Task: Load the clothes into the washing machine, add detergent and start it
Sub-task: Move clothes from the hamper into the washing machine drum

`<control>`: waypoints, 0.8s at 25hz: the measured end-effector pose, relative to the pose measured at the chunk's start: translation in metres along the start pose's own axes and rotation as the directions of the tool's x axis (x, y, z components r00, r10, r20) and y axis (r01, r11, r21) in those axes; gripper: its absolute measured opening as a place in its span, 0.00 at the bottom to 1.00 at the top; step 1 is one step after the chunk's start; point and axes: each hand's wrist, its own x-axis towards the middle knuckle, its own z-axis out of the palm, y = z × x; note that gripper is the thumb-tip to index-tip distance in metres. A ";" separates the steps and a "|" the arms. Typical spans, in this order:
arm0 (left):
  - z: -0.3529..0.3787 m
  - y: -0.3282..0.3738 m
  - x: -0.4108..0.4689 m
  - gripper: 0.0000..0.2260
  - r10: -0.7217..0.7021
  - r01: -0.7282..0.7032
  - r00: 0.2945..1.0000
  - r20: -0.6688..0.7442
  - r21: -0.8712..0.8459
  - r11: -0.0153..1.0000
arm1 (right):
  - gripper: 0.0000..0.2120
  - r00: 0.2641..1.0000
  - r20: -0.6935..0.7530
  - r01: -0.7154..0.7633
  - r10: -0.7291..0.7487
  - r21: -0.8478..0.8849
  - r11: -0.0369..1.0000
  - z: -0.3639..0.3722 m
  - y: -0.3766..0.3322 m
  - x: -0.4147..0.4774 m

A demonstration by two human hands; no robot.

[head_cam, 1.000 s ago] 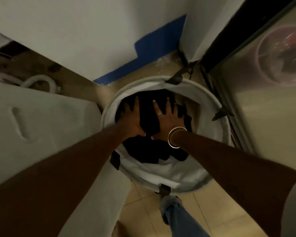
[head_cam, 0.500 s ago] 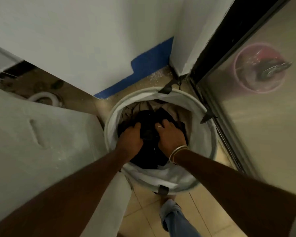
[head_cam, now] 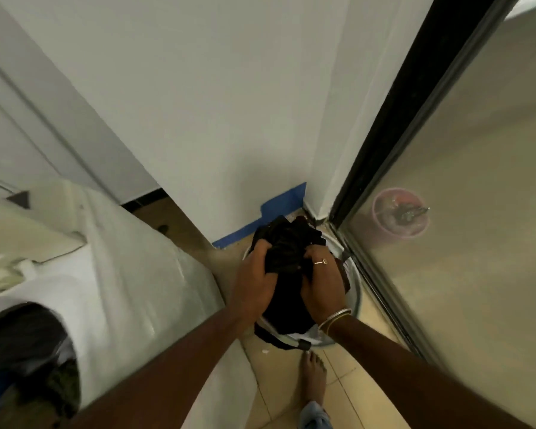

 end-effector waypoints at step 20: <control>-0.383 0.166 -0.283 0.19 0.124 -0.395 0.705 -0.698 -0.242 0.886 | 0.11 0.912 0.205 0.228 -0.354 0.464 0.856 0.033 -0.495 -0.068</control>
